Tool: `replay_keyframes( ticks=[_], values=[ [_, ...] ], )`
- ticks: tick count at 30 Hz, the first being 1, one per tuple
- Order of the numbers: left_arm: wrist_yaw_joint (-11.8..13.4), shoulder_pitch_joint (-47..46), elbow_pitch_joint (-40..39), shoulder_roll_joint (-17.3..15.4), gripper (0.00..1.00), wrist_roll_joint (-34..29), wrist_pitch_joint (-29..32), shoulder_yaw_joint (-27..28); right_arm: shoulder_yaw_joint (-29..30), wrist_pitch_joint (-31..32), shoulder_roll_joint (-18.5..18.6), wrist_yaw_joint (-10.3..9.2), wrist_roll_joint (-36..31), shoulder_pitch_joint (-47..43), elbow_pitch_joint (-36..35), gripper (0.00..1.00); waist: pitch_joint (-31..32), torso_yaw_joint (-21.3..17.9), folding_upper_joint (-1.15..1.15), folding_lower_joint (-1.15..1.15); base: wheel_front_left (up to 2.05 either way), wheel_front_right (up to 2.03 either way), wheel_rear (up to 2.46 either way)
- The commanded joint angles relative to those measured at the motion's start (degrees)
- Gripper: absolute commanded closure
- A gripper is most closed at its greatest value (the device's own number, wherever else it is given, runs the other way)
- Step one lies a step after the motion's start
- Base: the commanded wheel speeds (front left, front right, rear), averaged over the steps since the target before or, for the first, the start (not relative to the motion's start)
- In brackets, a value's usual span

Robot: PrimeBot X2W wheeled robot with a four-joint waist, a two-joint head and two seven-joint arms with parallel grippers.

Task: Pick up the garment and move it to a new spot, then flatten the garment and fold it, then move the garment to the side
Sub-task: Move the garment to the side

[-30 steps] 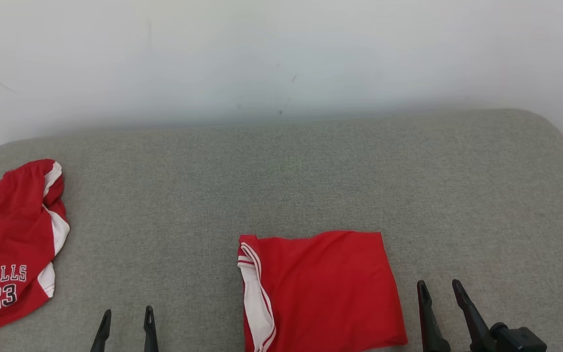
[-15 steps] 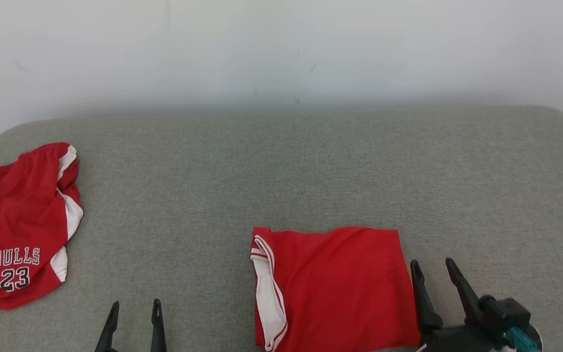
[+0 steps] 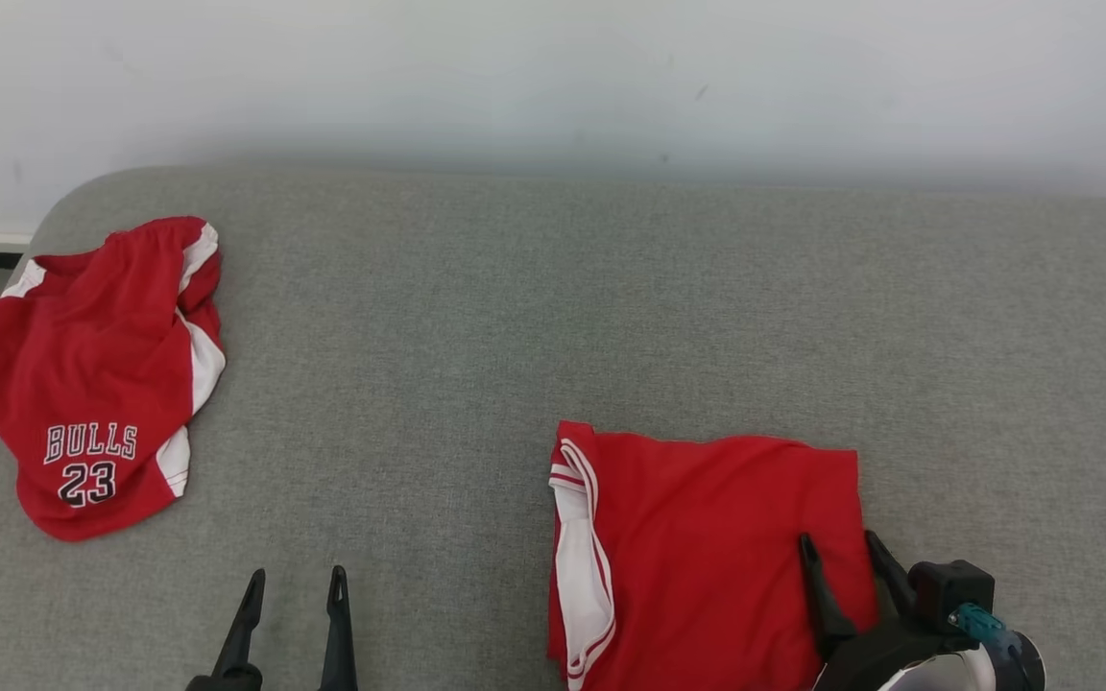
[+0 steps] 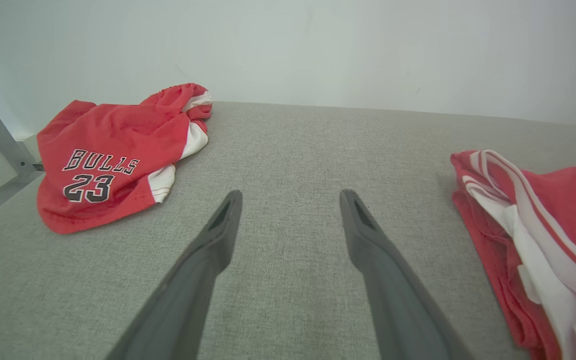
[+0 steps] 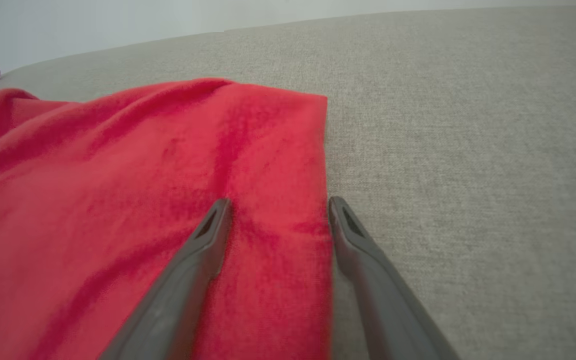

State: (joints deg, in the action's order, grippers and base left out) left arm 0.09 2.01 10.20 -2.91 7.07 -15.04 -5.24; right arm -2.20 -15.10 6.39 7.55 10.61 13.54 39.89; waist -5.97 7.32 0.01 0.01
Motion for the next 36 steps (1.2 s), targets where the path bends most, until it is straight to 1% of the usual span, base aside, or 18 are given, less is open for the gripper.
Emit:
replay_keyframes(
  ticks=[1, 9, 10, 11, 12, 17, 24, 29, 36],
  values=[
    [0.4, -0.5, 0.0, 0.0, 0.00, 0.4, -0.2, 0.0, 0.0, 0.0, -0.1, -0.15, 0.4, 0.5, 1.6, 0.00, -0.6, 0.5, -0.01, -0.01, 0.00, 0.00, 0.00],
    [0.4, -0.1, -0.1, 0.0, 0.00, 0.5, -0.2, 0.4, -0.4, 0.3, -1.4, -0.15, 1.4, -0.3, 6.2, 0.00, -0.5, -0.5, -0.01, -0.01, 0.00, 0.00, 0.00],
    [0.5, -0.2, -0.1, 0.0, 0.00, 0.5, -0.2, 0.3, -0.8, 0.4, -1.4, -0.15, 1.6, -0.4, 6.8, 0.28, -0.5, -0.7, -0.01, -0.01, 0.00, 0.00, 0.00],
    [0.6, -0.3, -0.1, 0.0, 0.00, 0.6, -0.2, 0.2, -1.2, 0.4, -1.5, -0.15, 1.9, -0.3, 7.2, 0.88, -0.6, -0.8, -0.01, -0.01, 0.00, 0.00, 0.00],
    [0.6, -0.5, -0.1, 0.0, 0.00, 0.6, -0.2, 0.1, -1.5, 0.4, -1.5, -0.15, 2.1, -0.1, 7.4, 1.00, -0.6, -1.0, -0.01, -0.01, 0.00, 0.00, 0.00],
    [0.7, -1.1, 0.0, 0.0, 0.00, 0.8, -0.2, 0.1, -1.9, 0.3, 0.4, -0.18, 2.2, 3.3, 5.6, 1.00, -0.9, -1.6, -0.01, -0.01, 0.00, 0.00, 0.00],
    [0.5, -2.0, -0.8, 0.0, 0.00, 0.8, -0.2, 0.5, -4.3, -0.1, 4.9, -0.17, 2.0, 10.9, 2.9, 1.00, -2.6, -2.4, -0.01, -0.01, 0.00, 0.00, 0.00],
    [0.1, -3.5, -1.9, 0.0, 0.00, 1.0, -0.2, 0.3, -7.3, 0.1, 9.6, -0.16, 2.8, 18.7, 3.4, 1.00, -5.7, -3.0, -0.01, -0.01, 0.00, 0.00, 0.00],
    [-0.7, -7.7, -5.1, 0.0, 0.00, 0.5, -0.2, -1.0, -8.1, 0.3, 17.5, -0.16, 4.4, 29.5, 6.2, 1.00, -13.1, -3.7, -0.01, -0.01, 0.00, 0.00, 0.00]
  ],
)
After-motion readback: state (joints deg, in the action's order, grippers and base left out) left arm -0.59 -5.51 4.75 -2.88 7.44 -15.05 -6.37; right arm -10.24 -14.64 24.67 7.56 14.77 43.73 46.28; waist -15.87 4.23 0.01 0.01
